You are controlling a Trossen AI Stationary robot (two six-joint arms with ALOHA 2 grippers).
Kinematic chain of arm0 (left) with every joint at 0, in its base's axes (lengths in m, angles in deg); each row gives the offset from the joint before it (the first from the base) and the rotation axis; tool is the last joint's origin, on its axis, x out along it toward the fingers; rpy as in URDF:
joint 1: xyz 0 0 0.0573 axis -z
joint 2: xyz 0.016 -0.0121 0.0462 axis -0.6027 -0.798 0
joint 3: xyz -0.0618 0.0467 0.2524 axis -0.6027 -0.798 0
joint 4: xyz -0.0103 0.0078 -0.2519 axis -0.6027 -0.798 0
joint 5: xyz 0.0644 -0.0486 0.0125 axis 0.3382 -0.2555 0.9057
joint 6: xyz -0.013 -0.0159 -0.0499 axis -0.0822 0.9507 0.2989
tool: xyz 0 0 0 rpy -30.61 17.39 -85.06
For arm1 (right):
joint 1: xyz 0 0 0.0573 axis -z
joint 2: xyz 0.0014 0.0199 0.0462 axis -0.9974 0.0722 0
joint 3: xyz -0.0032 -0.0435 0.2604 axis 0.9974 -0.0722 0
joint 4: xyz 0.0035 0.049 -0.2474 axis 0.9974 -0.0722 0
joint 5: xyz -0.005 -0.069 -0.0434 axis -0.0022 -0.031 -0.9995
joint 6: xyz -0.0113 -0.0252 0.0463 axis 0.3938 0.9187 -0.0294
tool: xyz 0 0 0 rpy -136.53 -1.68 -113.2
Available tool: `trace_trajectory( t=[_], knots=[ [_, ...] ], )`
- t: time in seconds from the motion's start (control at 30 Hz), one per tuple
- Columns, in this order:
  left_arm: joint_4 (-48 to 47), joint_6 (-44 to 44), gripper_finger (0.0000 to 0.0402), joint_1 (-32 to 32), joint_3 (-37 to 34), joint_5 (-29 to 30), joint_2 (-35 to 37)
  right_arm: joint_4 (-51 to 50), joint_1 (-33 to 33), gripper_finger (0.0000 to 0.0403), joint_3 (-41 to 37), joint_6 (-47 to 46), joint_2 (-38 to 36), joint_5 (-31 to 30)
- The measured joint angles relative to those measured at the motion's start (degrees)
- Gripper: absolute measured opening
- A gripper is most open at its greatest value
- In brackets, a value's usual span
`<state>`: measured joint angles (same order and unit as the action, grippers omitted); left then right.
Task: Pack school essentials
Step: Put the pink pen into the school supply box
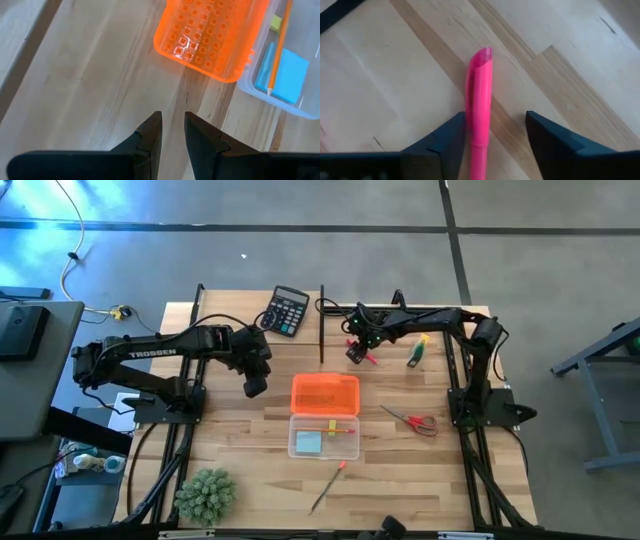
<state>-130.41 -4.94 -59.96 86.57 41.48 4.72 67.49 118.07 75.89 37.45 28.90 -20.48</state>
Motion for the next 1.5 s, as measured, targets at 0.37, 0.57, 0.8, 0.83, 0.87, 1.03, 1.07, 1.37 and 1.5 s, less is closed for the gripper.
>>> trace_trajectory(
  t=[0.37,0.57,0.8,0.83,0.87,1.03,1.07,1.37,1.5],
  knots=[
    [0.00,0.00,0.0072,0.00,0.00,1.64,0.00,-0.83,0.01,0.0099,-0.04,0.07,-0.02,0.82],
    [0.00,0.00,0.0072,0.00,0.00,1.61,0.00,-1.46,0.01,0.0051,-0.06,-1.03,0.00,0.87],
    [0.00,0.00,0.0072,0.00,0.00,1.61,0.00,-1.72,-0.01,0.0024,-0.07,-1.43,0.00,0.95],
    [0.00,0.00,0.0072,0.00,0.00,1.61,0.00,-1.73,-0.01,0.0024,-0.07,-1.68,0.00,1.01],
    [0.00,-0.06,0.0072,0.00,0.00,1.61,0.00,-1.75,0.01,0.0024,-0.07,-1.71,0.00,1.22],
    [0.00,-2.89,0.0072,0.00,0.00,1.61,0.00,-1.78,0.10,0.0023,-0.07,-1.64,-0.10,2.12],
    [0.00,-2.98,0.0072,0.00,0.00,1.61,0.00,-1.78,0.16,0.0023,-0.13,-1.63,-0.22,2.58],
    [0.00,-4.06,0.0072,-0.01,0.00,1.59,0.00,-3.24,1.52,0.0022,-0.48,-4.05,-2.50,4.23],
    [0.11,-5.59,0.0072,-0.02,0.00,1.59,0.00,-3.07,1.94,0.0022,-0.48,-4.77,-4.23,4.31]
  ],
)
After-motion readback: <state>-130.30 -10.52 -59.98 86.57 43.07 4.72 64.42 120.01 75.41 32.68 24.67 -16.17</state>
